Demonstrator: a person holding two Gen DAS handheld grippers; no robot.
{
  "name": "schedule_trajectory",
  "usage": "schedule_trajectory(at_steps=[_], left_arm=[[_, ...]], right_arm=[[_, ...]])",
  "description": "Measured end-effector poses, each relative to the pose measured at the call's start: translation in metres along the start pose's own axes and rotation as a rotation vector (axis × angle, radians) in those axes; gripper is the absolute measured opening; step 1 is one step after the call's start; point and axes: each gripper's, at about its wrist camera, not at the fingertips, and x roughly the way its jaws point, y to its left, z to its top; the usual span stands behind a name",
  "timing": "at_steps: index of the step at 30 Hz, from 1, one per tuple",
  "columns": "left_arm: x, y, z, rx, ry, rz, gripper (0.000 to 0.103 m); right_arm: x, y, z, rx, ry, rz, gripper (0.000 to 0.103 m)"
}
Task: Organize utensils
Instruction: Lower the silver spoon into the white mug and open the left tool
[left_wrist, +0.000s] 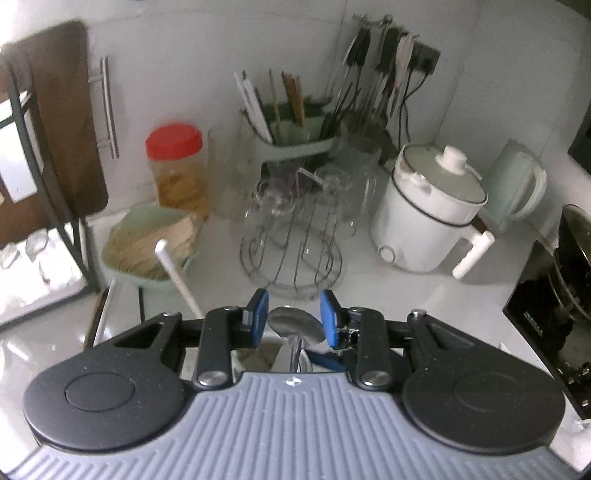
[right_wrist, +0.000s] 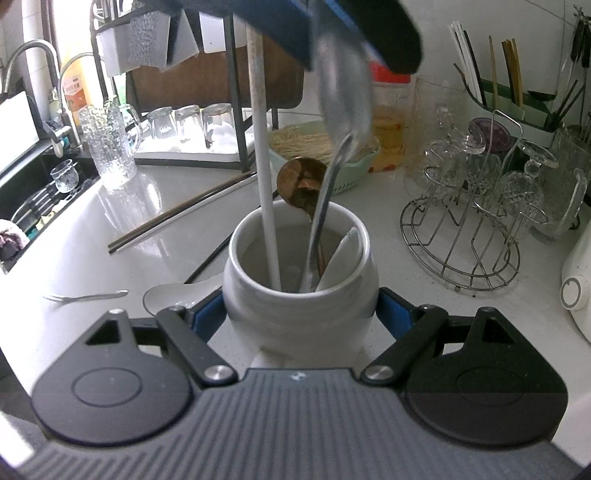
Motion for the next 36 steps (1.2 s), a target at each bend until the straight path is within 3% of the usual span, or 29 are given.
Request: schedule_trajectory(at_steps=[4,6,17,23,36], left_arm=[[-0.002,0.000,0.002,0.005,0.069,-0.019,0.035],[0.000,0.002,0.002,-0.013,0.115,-0.042,0.016],[0.021,0.004,-0.001,-0.015,0.245,-0.045,0.014],[0.020,0.005,0.001,-0.002,0.234,-0.051,0.014],[-0.018,0.027,-0.008,-0.052,0.082,-0.007,0.015]], right_arm=[[0.000,0.001,-0.001,0.002,-0.002,-0.002,0.090],[0.000,0.001,-0.001,0.003,-0.003,-0.002,0.089],[0.002,0.000,-0.001,0.006,-0.009,-0.005,0.090],[0.003,0.001,0.000,0.010,-0.012,-0.009,0.090],[0.004,0.002,0.002,0.017,-0.007,-0.021,0.089]])
